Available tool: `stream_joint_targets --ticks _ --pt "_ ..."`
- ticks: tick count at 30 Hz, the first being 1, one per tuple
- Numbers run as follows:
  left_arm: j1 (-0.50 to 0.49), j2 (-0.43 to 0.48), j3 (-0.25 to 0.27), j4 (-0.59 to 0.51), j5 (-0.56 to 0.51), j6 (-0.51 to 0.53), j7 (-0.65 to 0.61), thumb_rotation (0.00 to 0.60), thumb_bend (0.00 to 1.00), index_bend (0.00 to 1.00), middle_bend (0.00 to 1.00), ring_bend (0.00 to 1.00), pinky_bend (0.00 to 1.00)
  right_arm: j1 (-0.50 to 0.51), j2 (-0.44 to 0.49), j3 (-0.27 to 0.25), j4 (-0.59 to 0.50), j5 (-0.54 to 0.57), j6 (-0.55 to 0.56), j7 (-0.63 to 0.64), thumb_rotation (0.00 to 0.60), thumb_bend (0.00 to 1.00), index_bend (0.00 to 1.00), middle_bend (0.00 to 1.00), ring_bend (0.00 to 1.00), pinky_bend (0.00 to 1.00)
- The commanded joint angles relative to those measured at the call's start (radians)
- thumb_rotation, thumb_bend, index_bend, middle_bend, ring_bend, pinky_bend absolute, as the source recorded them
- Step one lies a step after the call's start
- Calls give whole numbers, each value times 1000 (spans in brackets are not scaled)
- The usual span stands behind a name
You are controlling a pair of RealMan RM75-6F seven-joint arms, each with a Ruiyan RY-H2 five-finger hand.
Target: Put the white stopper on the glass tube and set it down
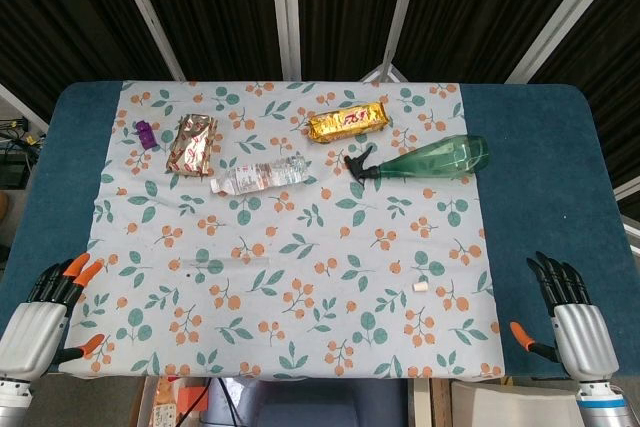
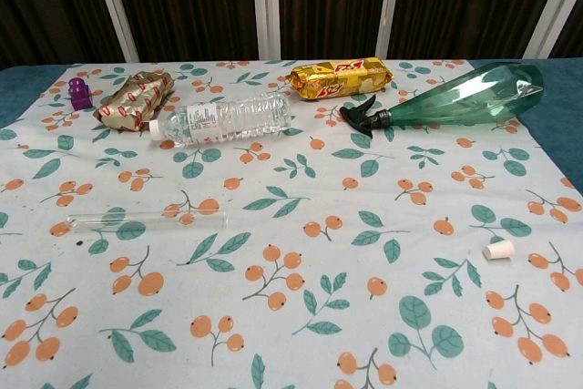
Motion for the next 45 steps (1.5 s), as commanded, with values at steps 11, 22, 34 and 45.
stream_joint_targets --ticks 11,22,34,45 --pt "-18 -11 -31 -37 -101 -93 22 600 143 8 5 0 0 3 5 -6 -5 -6 -8 16 600 292 0 0 0 0" --pt "-175 -128 -223 -107 -360 -240 249 600 257 193 181 0 0 2 11 -9 -10 -5 -10 34 600 292 0 0 0 0" --pt "-391 -400 -375 -58 -808 -276 594 600 354 306 305 0 0 3 15 -10 -16 2 -16 44 600 292 0 0 0 0" --pt "-505 -595 -399 31 -952 -208 730 600 369 391 313 0 0 5 19 -12 -14 -2 -19 60 600 292 0 0 0 0"
